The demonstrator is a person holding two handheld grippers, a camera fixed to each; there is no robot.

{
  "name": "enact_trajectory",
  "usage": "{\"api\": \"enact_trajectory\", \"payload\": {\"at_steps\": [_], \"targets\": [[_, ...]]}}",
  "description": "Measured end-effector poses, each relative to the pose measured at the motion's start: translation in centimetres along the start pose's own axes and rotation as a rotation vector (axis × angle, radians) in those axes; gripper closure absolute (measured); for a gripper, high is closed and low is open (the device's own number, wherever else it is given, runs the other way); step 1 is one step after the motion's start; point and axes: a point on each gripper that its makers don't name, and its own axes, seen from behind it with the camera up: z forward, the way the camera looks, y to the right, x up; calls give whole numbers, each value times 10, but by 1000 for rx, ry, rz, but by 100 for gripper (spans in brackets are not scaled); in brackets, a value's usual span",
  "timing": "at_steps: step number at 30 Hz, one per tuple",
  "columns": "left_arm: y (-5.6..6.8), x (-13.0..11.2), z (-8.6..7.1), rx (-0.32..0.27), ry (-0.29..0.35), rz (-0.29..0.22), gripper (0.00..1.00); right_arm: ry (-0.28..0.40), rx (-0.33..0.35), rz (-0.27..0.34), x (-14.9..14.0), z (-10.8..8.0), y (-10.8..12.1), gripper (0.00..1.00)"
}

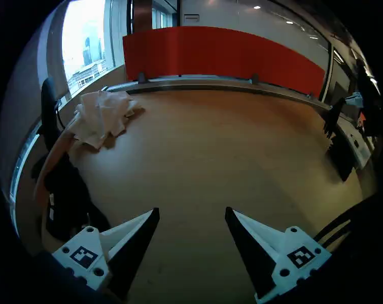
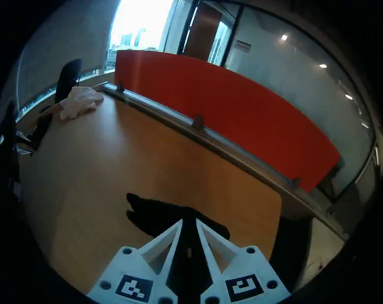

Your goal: Fold towel

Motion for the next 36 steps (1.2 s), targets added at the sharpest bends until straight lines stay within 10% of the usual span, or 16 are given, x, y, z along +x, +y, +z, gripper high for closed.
{"api": "enact_trajectory", "payload": {"at_steps": [20, 36], "targets": [[12, 7, 0, -8, -1, 18, 3, -43, -43, 74, -52, -29, 22, 97], [22, 2, -6, -24, -3, 31, 3, -148, -64, 187, -155, -69, 6, 97]]}}
